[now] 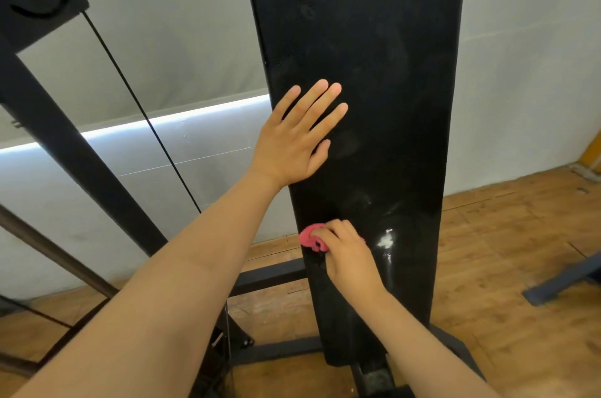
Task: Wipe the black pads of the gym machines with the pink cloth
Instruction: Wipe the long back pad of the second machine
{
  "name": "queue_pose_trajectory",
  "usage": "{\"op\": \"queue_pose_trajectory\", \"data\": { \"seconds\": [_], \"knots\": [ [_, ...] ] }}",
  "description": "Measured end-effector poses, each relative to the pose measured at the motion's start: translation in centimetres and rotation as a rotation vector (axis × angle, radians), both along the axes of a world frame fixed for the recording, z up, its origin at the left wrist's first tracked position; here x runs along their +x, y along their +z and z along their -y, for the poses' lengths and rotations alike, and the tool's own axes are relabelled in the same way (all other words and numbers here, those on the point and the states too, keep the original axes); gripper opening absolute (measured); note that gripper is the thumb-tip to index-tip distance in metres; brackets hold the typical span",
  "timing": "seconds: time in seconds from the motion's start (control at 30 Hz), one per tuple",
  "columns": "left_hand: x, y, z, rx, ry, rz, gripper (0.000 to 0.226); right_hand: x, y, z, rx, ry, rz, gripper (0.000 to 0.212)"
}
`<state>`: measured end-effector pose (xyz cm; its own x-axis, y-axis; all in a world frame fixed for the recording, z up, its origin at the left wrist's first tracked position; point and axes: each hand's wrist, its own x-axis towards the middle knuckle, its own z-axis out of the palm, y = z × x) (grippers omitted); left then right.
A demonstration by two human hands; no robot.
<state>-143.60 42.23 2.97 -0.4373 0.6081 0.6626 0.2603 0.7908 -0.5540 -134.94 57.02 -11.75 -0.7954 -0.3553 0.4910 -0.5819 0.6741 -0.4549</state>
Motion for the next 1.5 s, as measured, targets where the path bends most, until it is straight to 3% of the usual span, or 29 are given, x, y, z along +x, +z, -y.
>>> {"op": "queue_pose_trajectory", "data": {
  "seconds": [0.07, 0.2, 0.37, 0.53, 0.7, 0.8, 0.97, 1.17, 1.33, 1.5],
  "knots": [
    [-0.1, 0.0, 0.0, 0.002, -0.005, -0.006, 0.058, 0.1, 1.7, -0.6, -0.123, -0.011, 0.015, 0.043],
    [-0.3, 0.0, 0.1, 0.007, -0.018, -0.009, 0.059, -2.2, 7.4, -1.3, -0.388, -0.172, -0.188, 0.034],
    [-0.3, -0.1, 0.0, 0.005, -0.017, -0.005, 0.057, -3.5, 5.7, -0.4, -0.191, -0.116, -0.246, 0.042],
    [-0.1, -0.1, -0.1, 0.017, -0.013, -0.004, 0.058, -2.8, 3.5, -0.3, -0.163, -0.065, -0.207, 0.048],
    [-0.1, 0.0, -0.1, -0.006, 0.012, -0.020, 0.058, -0.4, -1.1, -1.2, -0.078, -0.019, -0.001, 0.046],
    [-0.1, -0.1, -0.2, 0.002, 0.012, -0.019, 0.058, 0.2, -0.2, -1.5, -0.114, -0.034, 0.069, 0.043],
    [0.0, 0.1, -0.1, 0.012, 0.000, -0.026, 0.059, -2.1, 5.5, -2.5, -0.361, -0.261, -0.162, 0.031],
    [-0.2, -0.1, -0.1, 0.006, 0.001, -0.016, 0.058, -3.6, 4.0, -2.1, -0.225, -0.292, -0.206, 0.048],
    [-0.2, -0.1, -0.2, 0.020, -0.021, -0.029, 0.058, -4.1, 4.3, -1.9, -0.246, -0.354, -0.227, 0.047],
    [-0.2, -0.1, -0.2, 0.018, -0.008, -0.036, 0.057, -4.0, 4.1, -1.7, -0.307, -0.278, -0.246, 0.041]
  ]
}}
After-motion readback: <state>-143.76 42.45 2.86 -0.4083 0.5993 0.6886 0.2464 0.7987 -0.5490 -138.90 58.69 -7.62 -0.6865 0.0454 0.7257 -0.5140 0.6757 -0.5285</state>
